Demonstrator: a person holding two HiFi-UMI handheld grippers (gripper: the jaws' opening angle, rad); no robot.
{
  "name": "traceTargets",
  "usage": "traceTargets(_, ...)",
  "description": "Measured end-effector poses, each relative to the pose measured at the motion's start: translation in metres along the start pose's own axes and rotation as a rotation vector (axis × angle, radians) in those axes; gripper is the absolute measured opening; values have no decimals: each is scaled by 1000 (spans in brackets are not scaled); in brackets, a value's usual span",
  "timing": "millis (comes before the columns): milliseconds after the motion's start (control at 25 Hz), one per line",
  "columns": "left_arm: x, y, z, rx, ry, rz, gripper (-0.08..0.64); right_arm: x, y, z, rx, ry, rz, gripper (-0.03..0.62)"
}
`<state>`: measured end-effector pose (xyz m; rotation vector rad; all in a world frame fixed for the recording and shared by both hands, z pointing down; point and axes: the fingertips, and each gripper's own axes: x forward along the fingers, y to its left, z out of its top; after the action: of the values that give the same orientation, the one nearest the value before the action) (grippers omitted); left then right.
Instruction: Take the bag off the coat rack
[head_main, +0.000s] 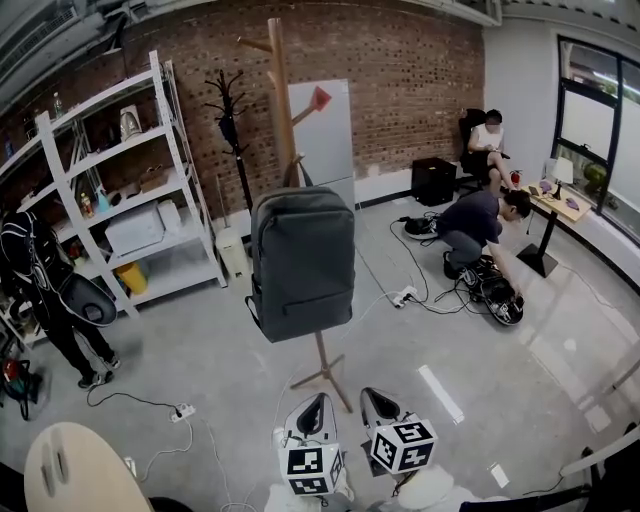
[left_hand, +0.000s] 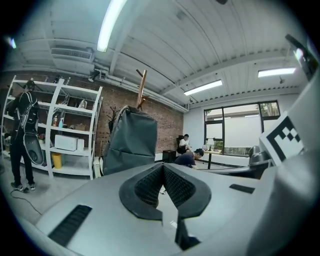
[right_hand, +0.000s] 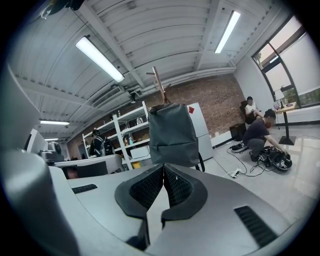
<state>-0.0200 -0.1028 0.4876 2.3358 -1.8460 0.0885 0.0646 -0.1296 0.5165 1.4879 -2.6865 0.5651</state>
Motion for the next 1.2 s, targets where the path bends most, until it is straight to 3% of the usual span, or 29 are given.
traceTargets(1200, 154, 75, 50, -5, -47, -63, -12, 165, -34, 64, -8, -39, -22, 12)
